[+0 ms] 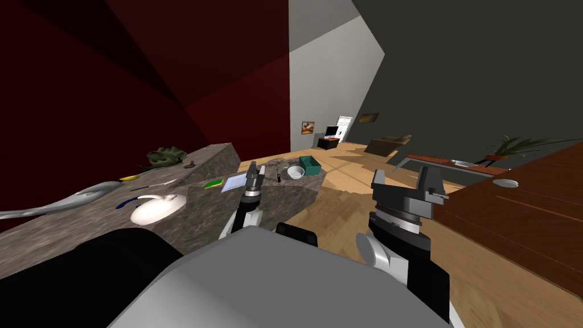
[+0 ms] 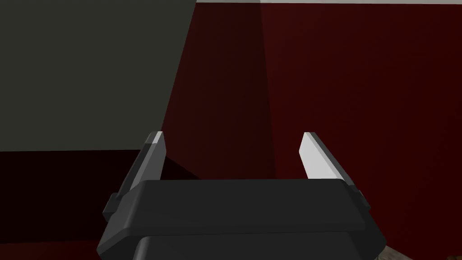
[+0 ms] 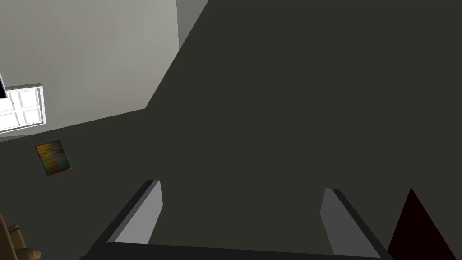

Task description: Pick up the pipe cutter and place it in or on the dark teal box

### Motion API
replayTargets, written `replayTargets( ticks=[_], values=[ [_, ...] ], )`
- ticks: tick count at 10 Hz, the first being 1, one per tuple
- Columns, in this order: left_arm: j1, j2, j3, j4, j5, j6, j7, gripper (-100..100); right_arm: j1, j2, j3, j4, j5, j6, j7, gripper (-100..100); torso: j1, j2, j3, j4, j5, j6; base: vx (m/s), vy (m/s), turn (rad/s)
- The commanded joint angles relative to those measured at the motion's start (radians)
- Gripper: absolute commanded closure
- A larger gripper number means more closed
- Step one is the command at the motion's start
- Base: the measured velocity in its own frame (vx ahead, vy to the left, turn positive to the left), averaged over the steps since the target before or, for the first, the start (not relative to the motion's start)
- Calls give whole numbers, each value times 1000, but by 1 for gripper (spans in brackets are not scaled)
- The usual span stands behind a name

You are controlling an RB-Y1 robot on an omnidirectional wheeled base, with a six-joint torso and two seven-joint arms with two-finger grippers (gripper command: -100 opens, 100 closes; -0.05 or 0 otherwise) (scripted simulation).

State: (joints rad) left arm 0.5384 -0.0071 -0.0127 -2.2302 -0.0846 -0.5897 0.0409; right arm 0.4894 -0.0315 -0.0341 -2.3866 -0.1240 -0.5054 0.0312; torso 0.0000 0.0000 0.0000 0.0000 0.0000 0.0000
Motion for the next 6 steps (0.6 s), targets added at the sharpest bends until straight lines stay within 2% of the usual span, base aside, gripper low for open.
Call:
replayTargets(
  ticks=[1, 5, 6],
  values=[
    [-6, 33, 1, 9, 5, 7, 5, -100, 0, 0, 0, 0, 0, 0, 0, 0, 0, 0, 0, 0, 0, 0, -13, -16, 5],
    [-38, 109, 6, 56, 36, 47, 36, -100, 0, 0, 0, 0, 0, 0, 0, 0, -4, 3, 2, 1, -1, 0, -48, -53, 15],
    [-61, 131, 9, 90, 60, 75, 59, -100, 0, 0, 0, 0, 0, 0, 0, 0, -4, 4, 2, 1, -1, 0, -96, -100, 35]
  ],
)
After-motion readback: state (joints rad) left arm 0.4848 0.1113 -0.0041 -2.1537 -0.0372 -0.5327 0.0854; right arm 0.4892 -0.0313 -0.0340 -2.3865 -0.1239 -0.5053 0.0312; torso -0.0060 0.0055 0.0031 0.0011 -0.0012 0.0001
